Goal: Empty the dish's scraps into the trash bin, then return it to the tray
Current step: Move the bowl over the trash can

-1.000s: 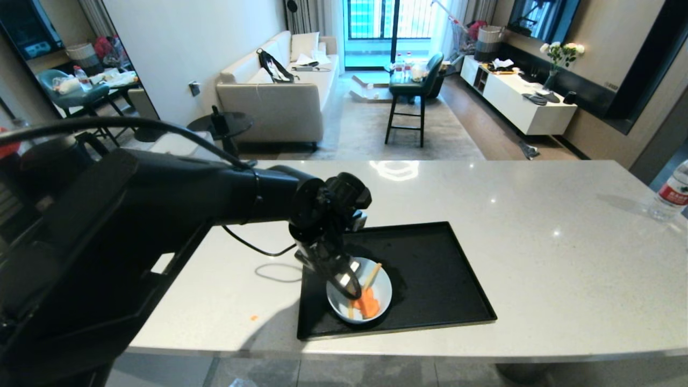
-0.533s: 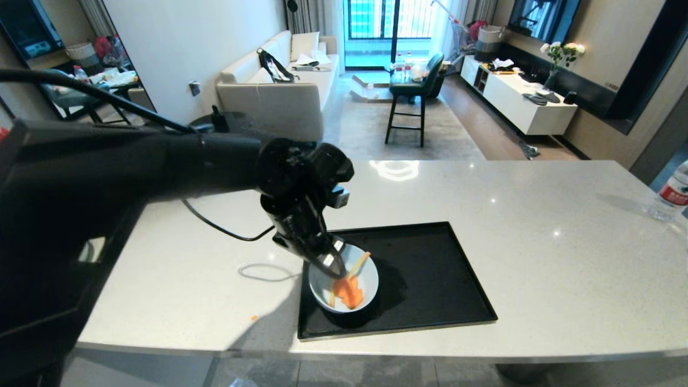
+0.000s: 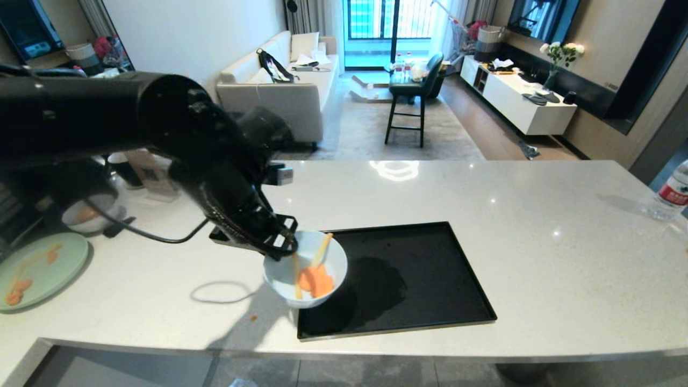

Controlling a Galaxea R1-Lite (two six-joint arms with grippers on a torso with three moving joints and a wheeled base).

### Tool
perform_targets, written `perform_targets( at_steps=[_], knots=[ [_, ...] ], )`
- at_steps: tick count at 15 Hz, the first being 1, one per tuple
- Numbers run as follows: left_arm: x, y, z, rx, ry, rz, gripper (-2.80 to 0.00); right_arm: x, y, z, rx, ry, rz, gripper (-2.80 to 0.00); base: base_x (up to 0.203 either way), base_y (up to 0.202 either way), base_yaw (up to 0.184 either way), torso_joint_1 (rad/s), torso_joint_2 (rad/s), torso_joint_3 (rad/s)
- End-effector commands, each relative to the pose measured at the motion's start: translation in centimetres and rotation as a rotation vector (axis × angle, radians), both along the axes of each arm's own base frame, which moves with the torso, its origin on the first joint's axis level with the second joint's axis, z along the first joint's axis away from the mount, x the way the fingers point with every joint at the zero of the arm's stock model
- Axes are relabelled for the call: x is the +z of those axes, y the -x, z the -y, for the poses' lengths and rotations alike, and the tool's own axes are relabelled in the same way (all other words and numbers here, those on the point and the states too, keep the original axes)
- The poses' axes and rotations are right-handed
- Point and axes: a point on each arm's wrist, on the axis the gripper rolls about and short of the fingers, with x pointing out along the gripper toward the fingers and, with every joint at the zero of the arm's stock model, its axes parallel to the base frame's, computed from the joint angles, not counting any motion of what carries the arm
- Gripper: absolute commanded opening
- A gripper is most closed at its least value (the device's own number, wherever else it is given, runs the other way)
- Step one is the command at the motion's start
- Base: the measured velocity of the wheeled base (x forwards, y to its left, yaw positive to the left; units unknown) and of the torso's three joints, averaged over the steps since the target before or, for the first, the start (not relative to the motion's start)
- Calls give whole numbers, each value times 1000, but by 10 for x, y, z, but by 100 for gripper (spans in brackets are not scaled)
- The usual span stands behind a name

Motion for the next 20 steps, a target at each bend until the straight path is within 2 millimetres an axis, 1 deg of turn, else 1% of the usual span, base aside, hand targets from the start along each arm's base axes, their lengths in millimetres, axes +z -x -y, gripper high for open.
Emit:
perform_targets(
  at_steps=[1,3,5,7,9,11,14,15,17,20],
  knots=[
    [22,14,-35,117,35,42,-280,0,0,0,0,-1,1,-280,0,0,0,0,0,0],
    [32,27,-66,226,50,57,-280,0,0,0,0,0,0,-280,0,0,0,0,0,0],
    [41,45,-98,327,56,78,-280,0,0,0,0,1,1,-280,0,0,0,0,0,0],
    [47,65,-124,412,60,101,-280,0,0,0,0,-1,1,-280,0,0,0,0,0,0],
    [46,85,-150,489,49,106,-280,0,0,0,0,1,0,-280,0,0,0,0,0,0],
    [39,106,-170,545,15,91,-280,0,0,0,0,-1,-1,-280,0,0,0,0,0,0],
    [26,143,-191,621,-24,79,-280,0,0,0,0,-1,-1,-280,0,0,0,0,0,0],
    [21,153,-195,633,-35,76,-280,0,0,0,0,1,1,-280,0,0,0,0,0,0],
    [13,172,-195,642,-46,79,-280,0,0,0,0,-1,-1,-280,0,0,0,0,0,0],
    [3,197,-186,621,-40,87,-280,0,0,0,0,1,1,-280,0,0,0,0,0,0]
  ],
)
